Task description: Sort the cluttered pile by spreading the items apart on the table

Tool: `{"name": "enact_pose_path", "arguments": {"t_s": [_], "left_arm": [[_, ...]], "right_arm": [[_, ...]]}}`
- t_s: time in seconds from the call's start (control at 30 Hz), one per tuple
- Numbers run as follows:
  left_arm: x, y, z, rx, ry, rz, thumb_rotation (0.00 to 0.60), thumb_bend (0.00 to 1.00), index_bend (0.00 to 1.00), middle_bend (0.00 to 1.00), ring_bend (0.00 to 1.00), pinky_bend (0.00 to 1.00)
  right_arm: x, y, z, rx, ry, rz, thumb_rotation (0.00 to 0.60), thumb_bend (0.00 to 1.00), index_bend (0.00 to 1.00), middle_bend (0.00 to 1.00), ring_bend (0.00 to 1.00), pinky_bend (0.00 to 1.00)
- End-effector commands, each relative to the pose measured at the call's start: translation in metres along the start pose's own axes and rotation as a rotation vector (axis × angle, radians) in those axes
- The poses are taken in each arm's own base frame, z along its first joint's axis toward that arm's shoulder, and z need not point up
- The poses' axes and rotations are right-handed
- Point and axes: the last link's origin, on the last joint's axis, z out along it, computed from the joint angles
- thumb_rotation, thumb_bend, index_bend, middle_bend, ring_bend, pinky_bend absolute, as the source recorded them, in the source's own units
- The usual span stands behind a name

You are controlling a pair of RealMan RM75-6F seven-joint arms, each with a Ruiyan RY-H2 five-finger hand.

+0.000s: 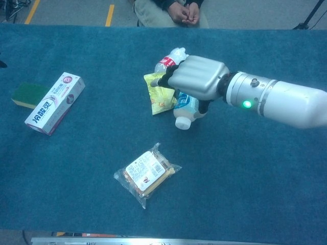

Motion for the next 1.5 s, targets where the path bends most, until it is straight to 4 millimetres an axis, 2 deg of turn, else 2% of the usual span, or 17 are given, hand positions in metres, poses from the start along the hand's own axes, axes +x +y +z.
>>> {"name": "enact_pose_path", "arguments": {"t_s": [0.03, 0.47, 0.83, 1.03, 1.27, 1.5], "left_arm": [[-0.001, -0.001, 0.000, 0.003, -0.004, -0.003, 0.600, 0.34, 0.14, 0.03, 0.01, 0.15], [-0.004, -0.001, 0.002, 0.003, -0.022, -0.017, 0.600, 0.34, 0.14, 0.03, 0.01, 0.15], [-0.002, -0.003, 0.001, 0.009, -0.021, -0.020, 0.600, 0.34, 0.14, 0.03, 0.01, 0.15], [-0.003, -0.004, 0.000, 0.012, -0.024, -0.028, 0.600, 0.34, 0.14, 0.03, 0.01, 0.15], [-0.005, -0.004, 0.002, -0.001, -0.028, -0.038, 0.600, 0.34, 0.14, 0.03, 0.01, 0.15], [-0.007, -0.003, 0.004, -0.011, -0.035, -0.044, 0.600, 0.34, 0.14, 0.03, 0.01, 0.15]], "right_arm": [[-0.007, 0.011, 0.001, -0.021, -0.029, -0.038, 0.600, 0.00, 0.02, 0.23, 0.14, 0.28], [-0.028, 0.026, 0.005, -0.046, -0.095, -0.109, 0.600, 0.00, 0.02, 0.23, 0.14, 0.28], [-0.034, 0.021, 0.023, -0.052, -0.088, -0.114, 0.600, 0.00, 0.02, 0.23, 0.14, 0.28], [-0.041, 0.017, 0.025, -0.048, -0.099, -0.143, 0.600, 0.00, 0.02, 0.26, 0.14, 0.28], [-0.052, 0.025, 0.019, -0.078, -0.120, -0.170, 0.600, 0.00, 0.13, 0.36, 0.21, 0.28], [-0.060, 0.022, 0.016, -0.076, -0.131, -0.166, 0.600, 0.00, 0.16, 0.37, 0.23, 0.28]]}}
